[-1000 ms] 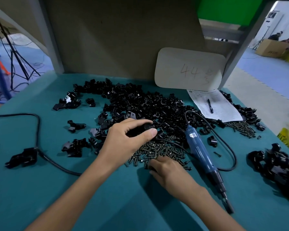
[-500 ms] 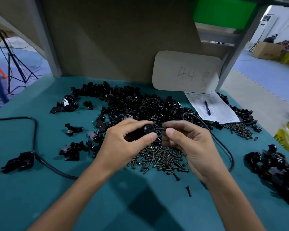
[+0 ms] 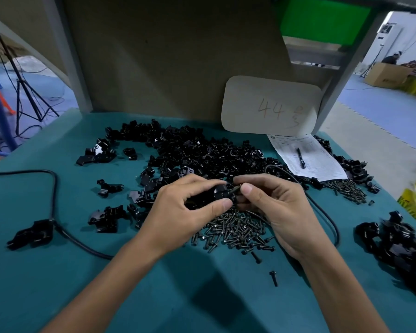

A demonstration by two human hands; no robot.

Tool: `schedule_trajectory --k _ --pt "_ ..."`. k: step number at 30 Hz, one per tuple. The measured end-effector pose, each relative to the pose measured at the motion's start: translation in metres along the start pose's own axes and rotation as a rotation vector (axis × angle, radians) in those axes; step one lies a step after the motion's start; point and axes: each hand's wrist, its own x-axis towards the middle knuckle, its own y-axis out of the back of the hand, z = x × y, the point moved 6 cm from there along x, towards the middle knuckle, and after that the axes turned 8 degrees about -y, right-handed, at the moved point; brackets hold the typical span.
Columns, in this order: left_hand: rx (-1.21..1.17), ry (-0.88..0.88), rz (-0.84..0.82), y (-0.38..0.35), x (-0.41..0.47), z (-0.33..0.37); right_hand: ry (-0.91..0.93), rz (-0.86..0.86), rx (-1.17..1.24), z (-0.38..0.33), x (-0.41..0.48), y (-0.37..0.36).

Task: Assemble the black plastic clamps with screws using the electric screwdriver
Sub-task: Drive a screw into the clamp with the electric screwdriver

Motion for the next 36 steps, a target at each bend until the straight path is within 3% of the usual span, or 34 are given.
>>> schedule_trajectory --k 4,9,15,20,25,28,31,36 --pt "0.033 -0.027 0.01 -0.002 0.0 0.004 0.013 -0.053 -0.018 0.002 -0.002 -0.003" --pt "0.079 -0.048 0.022 -0.003 -0.001 0.007 -0.001 -0.031 -0.225 0.004 0.001 0.003" --pt "0.198 -0.166 0.009 -0.004 0.001 0.02 0.026 -0.148 -0.614 -0.002 0.0 -0.006" --pt "0.251 -0.226 -0.008 -0.005 0.0 0.023 0.024 -0.161 -0.655 -0.009 -0.001 -0.015" --pt "0.375 -0.204 -0.138 -0.009 -0.001 0.019 -0.034 -0.273 -0.731 -0.007 -0.004 -0.007" --pt "0.37 -0.16 -0.2 -0.012 -0.002 0.014 0.044 -0.327 -0.85 -0.01 -0.006 -0.007" --pt "0.338 -0.144 -0.2 -0.013 -0.002 0.013 0.065 -0.314 -0.933 -0.012 -0.004 -0.007" --pt "0.515 -0.21 -0.265 -0.021 -0.004 0.012 0.022 -0.305 -0.955 -0.004 0.002 -0.006"
